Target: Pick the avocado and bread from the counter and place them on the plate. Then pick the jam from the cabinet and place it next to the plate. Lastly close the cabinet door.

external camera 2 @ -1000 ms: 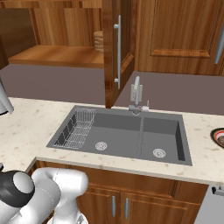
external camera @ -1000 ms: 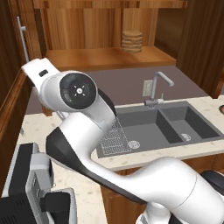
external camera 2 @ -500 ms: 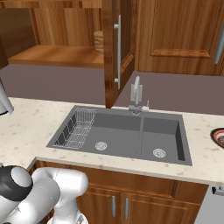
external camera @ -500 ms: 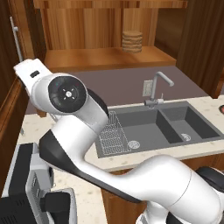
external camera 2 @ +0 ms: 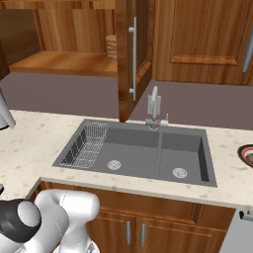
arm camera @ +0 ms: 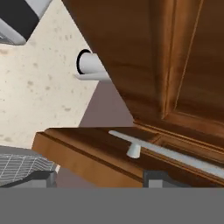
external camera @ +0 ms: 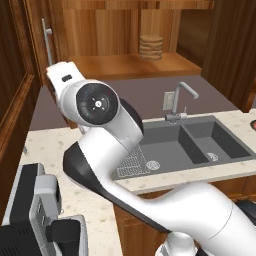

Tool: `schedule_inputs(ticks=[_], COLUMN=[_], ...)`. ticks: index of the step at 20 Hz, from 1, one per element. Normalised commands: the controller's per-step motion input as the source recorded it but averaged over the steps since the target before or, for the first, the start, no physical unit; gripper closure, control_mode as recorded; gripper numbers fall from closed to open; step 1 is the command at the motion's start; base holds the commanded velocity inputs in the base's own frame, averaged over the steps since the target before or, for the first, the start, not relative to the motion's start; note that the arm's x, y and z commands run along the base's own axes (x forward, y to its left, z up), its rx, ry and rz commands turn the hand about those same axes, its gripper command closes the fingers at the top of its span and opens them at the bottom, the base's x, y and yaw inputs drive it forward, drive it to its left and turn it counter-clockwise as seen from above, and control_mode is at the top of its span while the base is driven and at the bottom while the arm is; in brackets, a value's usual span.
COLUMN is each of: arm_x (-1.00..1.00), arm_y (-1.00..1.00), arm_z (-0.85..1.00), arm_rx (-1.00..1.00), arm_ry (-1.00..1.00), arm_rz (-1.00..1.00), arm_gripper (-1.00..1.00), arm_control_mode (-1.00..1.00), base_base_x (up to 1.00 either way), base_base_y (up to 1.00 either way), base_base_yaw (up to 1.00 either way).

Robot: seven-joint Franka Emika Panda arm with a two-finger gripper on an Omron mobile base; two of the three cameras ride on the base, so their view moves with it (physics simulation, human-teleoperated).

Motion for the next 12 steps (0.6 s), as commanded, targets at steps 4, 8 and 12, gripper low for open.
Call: schedule_inputs(ticks=[4,8,12], arm_x=[0.61,0.63,0.64], arm_y=[-0.64,-0.57,-0.52], arm_z=[0.06,0.19,0.23], arm_rx=[0.08,0.13,0.14], arm_ry=[0.0,0.0,0.0], arm_rz=[-0.09,-0.03,0.0], arm_gripper=[-1.0,-1.0,-1.0], arm_control_mode=[-1.0,-1.0,-1.0], base_base_x=[0.0,0.0,0.0], base_base_y=[0.0,0.0,0.0], base_base_yaw=[0.0,0.0,0.0])
